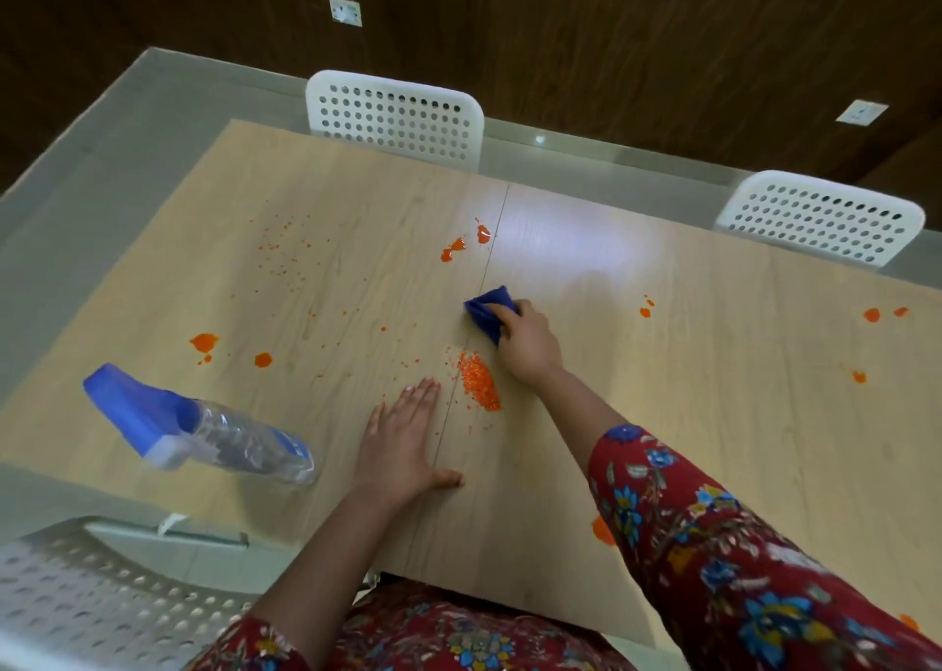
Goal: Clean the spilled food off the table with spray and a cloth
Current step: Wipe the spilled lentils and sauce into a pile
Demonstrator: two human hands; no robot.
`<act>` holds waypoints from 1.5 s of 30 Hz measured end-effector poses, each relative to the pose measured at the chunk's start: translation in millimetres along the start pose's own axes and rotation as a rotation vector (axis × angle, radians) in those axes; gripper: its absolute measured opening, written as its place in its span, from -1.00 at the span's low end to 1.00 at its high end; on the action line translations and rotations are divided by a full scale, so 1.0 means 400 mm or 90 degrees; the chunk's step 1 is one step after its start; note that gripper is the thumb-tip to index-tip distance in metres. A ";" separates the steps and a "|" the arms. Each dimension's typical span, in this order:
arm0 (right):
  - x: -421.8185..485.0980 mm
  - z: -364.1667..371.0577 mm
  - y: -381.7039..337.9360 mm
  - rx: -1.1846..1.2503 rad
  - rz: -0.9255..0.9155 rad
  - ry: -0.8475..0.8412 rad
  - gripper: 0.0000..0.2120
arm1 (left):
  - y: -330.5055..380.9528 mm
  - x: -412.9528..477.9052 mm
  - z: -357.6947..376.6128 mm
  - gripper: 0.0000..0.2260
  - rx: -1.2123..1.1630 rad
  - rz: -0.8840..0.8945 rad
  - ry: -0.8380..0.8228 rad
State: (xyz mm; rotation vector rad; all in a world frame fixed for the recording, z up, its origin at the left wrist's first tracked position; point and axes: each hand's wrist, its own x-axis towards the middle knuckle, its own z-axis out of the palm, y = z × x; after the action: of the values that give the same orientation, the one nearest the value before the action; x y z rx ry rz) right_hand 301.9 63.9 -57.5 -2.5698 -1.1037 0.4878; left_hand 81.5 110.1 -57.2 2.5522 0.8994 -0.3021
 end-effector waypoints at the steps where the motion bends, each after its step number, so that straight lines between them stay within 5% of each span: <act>1: 0.008 0.007 -0.022 -0.012 -0.043 -0.034 -0.55 | -0.002 -0.005 0.004 0.12 0.000 -0.003 0.006; 5: -0.011 0.005 -0.064 0.020 -0.187 -0.191 -0.58 | -0.020 -0.040 0.022 0.02 -0.024 -0.013 0.032; 7: -0.059 -0.015 -0.038 0.123 -0.172 -0.145 -0.60 | -0.033 -0.056 0.023 -0.01 -0.025 -0.005 0.049; 10: -0.152 -0.050 0.051 0.204 0.021 0.041 -0.61 | -0.058 -0.072 0.016 -0.04 -0.025 -0.006 0.063; 14: -0.257 -0.039 0.118 0.175 0.222 0.093 -0.58 | -0.079 -0.078 0.016 -0.01 -0.039 -0.025 0.052; 24: -0.203 0.044 -0.100 0.222 0.100 0.054 -0.60 | -0.078 -0.071 0.015 0.00 -0.055 -0.044 0.043; 34: -0.360 0.028 0.032 0.250 0.223 0.052 -0.69 | -0.083 -0.068 0.020 0.00 -0.051 -0.031 0.035; 45: -0.217 0.055 -0.122 0.325 0.144 0.136 -0.71 | -0.106 -0.114 0.009 -0.28 -0.106 -0.004 0.069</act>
State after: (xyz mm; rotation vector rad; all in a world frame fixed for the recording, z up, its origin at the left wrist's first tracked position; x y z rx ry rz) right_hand 205.4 35.0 -41.3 -2.2308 -0.5301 0.4613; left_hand 19.3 113.5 -58.6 2.4307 0.9317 -0.0876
